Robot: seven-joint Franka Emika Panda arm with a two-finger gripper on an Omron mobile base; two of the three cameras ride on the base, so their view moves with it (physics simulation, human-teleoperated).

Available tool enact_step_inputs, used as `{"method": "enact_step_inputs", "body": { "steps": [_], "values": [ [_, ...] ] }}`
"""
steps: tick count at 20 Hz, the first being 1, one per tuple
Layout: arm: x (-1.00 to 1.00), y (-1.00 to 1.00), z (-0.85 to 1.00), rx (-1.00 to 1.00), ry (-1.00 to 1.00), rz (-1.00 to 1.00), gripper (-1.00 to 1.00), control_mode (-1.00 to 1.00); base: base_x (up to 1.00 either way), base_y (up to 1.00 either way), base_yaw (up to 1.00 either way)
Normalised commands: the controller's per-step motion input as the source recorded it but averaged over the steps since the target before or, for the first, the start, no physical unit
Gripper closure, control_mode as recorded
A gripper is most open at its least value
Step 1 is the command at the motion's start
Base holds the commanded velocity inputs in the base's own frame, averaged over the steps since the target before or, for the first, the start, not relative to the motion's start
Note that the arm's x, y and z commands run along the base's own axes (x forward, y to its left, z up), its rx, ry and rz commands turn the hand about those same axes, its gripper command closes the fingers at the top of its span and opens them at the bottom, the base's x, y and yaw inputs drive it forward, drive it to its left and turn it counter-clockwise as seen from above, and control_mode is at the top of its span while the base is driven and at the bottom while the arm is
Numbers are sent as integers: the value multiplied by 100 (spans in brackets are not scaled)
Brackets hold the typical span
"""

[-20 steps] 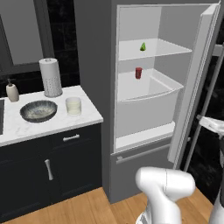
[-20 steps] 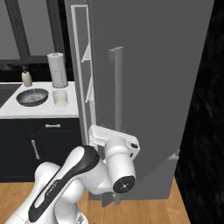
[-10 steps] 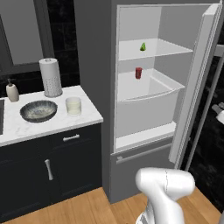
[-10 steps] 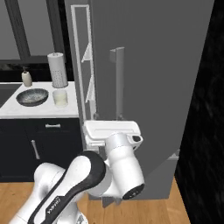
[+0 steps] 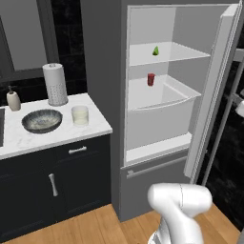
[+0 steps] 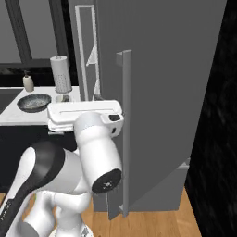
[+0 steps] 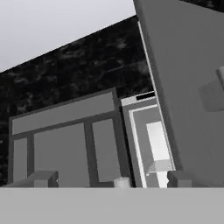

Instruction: Grab a lemon wedge from the fridge and one ice cube from the ice bowl, and put them in the glass of lemonade.

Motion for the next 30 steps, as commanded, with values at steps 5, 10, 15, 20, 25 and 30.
{"method": "enact_step_inputs", "body": {
  "steps": [5, 10, 15, 20, 25, 30],
  "values": [
    [-11, 100, 53, -38, 8, -11, -100, -100, 0, 0, 0],
    [45, 95, 21, -51, 31, -22, -100, -100, 0, 0, 0],
    [89, 47, 8, -57, 42, -34, -100, -100, 0, 0, 0],
    [99, 1, 0, -52, 41, -43, -100, -100, 0, 0, 0],
    [64, 0, -14, -47, 27, -45, -100, -100, 0, 0, 0],
    [23, -20, -72, -15, 0, -24, -100, -100, 0, 0, 0]
  ]
}}
